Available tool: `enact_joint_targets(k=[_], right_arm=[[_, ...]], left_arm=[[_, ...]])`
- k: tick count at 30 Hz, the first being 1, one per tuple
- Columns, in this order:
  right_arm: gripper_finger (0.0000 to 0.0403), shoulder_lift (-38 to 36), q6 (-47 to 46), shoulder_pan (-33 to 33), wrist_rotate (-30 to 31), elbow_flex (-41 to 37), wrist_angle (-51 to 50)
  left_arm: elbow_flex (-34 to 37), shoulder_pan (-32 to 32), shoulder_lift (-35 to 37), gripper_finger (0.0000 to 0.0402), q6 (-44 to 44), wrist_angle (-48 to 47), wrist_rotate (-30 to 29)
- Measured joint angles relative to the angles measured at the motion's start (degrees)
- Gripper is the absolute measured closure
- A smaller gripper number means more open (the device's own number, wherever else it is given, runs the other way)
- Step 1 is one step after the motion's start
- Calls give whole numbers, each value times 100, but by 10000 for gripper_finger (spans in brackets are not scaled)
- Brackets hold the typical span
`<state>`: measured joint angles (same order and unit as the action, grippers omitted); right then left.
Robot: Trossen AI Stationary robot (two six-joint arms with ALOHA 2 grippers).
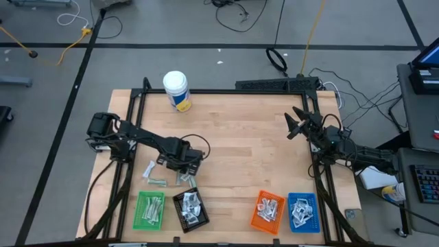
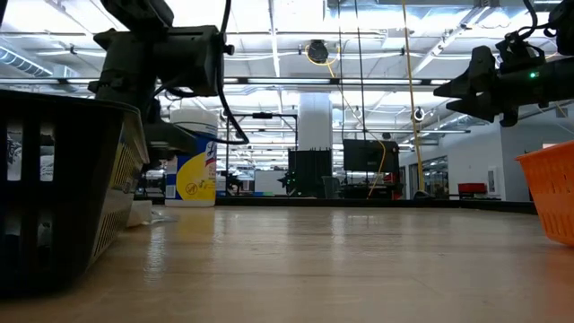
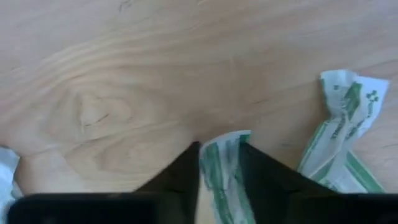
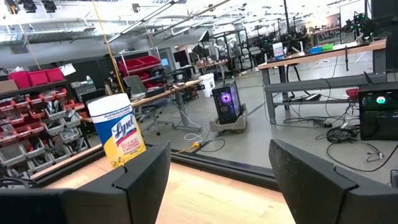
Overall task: Pick & Place First Aid Supplies
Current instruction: Put the bandage into the green bin
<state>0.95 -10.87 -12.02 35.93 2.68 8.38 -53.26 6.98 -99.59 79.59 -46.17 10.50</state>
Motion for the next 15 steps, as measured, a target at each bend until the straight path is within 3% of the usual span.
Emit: enact_joint_targets(k=[5, 15], right_arm=[[136, 0, 0, -1, 1, 2, 0], [136, 0, 0, 0, 1, 2, 0]], left_arm=[[11, -60, -5, 386, -127, -42, 27], [44, -567, 426, 399, -433, -516, 193]])
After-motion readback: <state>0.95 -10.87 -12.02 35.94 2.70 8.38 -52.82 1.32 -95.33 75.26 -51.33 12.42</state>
